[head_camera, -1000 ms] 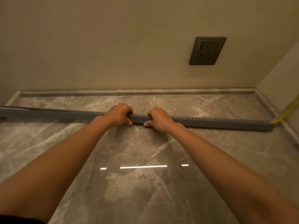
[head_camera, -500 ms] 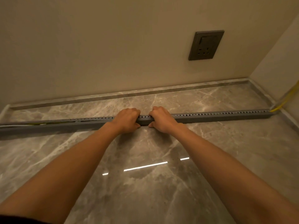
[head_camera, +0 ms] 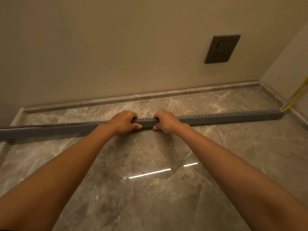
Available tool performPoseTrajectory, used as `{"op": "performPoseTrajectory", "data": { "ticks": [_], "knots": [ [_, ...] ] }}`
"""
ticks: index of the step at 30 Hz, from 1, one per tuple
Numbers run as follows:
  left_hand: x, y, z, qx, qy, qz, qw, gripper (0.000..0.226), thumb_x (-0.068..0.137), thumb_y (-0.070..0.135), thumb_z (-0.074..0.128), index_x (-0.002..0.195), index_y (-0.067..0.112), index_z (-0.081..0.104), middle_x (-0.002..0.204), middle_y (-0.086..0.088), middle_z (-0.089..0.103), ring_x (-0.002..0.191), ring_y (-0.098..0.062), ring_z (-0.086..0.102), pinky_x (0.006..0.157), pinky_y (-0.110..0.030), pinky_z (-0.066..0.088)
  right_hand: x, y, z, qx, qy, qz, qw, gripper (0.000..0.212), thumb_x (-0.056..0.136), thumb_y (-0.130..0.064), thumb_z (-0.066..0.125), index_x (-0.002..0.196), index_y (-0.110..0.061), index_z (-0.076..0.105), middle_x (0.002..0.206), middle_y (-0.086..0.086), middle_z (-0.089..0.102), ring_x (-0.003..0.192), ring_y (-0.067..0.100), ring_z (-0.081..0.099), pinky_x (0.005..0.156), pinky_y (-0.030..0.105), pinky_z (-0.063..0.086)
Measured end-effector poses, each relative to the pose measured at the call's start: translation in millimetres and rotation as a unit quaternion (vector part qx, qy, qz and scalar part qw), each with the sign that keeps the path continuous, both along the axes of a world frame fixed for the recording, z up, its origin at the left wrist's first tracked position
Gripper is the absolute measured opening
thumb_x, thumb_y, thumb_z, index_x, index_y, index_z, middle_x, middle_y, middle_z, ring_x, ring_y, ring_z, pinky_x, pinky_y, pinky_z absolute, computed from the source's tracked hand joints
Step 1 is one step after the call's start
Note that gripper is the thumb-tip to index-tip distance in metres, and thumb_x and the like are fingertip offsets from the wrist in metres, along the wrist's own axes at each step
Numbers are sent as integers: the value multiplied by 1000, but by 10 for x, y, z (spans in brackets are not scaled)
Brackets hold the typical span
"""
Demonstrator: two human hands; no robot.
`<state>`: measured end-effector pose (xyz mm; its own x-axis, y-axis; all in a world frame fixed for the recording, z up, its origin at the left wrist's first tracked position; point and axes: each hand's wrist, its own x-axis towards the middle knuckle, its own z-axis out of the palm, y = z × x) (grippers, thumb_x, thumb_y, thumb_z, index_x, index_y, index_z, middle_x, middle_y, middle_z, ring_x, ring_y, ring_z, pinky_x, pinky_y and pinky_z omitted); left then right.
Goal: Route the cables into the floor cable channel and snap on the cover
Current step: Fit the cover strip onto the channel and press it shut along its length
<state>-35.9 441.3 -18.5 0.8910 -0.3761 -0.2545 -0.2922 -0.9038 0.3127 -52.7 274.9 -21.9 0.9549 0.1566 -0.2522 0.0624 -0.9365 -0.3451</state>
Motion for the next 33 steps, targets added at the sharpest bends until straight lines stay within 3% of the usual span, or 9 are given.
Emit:
{"op": "performPoseTrajectory", "data": {
  "ticks": [4, 10, 18, 23, 29, 33],
  "knots": [
    [-28, 80, -37, -7, -3, 9, 1000, 34, 90, 33, 58, 112, 6, 59, 113, -15, 62, 101, -29, 57, 82, -37, 45, -9, 125, -27, 22, -4, -19, 1000, 31, 82, -29, 66, 103, -6, 65, 106, 14, 65, 101, 31, 58, 76, 34, 36],
    [-106, 42, -89, 19, -91, 1, 996, 35, 90, 31, 58, 114, 7, 57, 118, -12, 60, 106, -29, 56, 89, -38, 44, -38, 190, -35, -15, -44, -19, 999, 37, 81, -30, 67, 109, -7, 64, 113, 13, 61, 106, 32, 55, 87, 39, 42],
    [-150, -105, -107, -8, -118, 10, 993, 35, 88, 33, 59, 111, 8, 66, 111, -13, 63, 102, -30, 58, 83, -38, 45, -43, 85, -3, -68, -54, -5, 996, 30, 81, -26, 67, 101, -4, 64, 111, 14, 61, 102, 32, 57, 73, 33, 35],
    [-107, -52, -84, -76, -52, 11, 996, 34, 88, 28, 61, 116, 7, 63, 114, -15, 62, 105, -29, 56, 88, -38, 44, -33, 63, 34, -72, -27, -16, 997, 30, 84, -24, 65, 108, -6, 63, 114, 14, 60, 104, 32, 56, 83, 37, 43],
    [56, 355, 16, -98, 22, 41, 994, 33, 82, 28, 69, 108, 7, 69, 107, -13, 70, 95, -24, 62, 79, -34, 48, 9, 286, 11, -10, -1, -41, 999, 34, 79, -34, 69, 99, -7, 66, 100, 12, 63, 97, 28, 57, 75, 35, 40],
    [74, 392, 15, -64, 40, 36, 996, 31, 84, 25, 66, 109, 7, 67, 105, -13, 69, 85, -20, 58, 71, -31, 44, 52, 468, -20, 65, 22, -90, 994, 39, 73, -36, 74, 103, -11, 68, 103, 9, 69, 100, 26, 60, 91, 40, 44]
  ]
}}
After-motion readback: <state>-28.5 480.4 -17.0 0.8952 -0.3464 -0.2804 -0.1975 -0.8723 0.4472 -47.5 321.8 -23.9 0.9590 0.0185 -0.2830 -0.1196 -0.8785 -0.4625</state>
